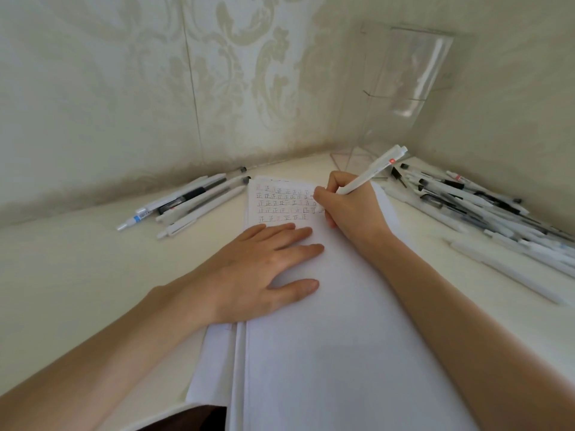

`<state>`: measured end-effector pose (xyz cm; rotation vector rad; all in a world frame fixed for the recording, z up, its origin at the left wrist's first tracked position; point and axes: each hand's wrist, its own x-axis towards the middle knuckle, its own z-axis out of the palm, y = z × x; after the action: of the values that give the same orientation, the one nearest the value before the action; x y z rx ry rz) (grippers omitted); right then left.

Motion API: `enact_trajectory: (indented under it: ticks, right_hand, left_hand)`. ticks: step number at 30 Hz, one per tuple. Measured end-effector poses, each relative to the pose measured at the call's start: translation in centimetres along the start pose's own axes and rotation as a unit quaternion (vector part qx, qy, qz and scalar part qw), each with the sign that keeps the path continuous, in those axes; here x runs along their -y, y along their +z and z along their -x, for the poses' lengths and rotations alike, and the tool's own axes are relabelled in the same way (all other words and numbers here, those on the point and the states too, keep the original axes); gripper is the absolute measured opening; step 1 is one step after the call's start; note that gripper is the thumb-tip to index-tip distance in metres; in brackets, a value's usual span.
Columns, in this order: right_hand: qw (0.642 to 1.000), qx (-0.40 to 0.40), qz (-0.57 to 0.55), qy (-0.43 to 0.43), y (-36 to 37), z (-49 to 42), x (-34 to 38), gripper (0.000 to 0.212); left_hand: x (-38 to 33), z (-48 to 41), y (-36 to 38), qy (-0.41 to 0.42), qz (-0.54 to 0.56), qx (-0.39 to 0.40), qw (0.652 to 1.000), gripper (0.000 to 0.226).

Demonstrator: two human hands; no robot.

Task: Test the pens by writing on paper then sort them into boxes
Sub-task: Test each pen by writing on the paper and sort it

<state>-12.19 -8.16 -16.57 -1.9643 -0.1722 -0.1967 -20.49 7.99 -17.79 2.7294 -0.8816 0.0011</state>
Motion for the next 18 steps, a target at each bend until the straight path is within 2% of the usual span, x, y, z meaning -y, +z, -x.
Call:
enact_trajectory:
  ticks: [8,18]
  right_hand:
    - [0.999,0.016,0.038,-0.03,0.27,0.05,-0.25,0.025]
    - [0.999,0.017,0.036,-0.018,0.16,-0.11,-0.46,0.031]
  left_hand:
    - [0.32,-0.05,0.22,0.001,-0.001,-0.006,1.0,0.071]
    - [-0.1,0.0,-0.1,-0.005,0.009,0.003,1.0,0.067]
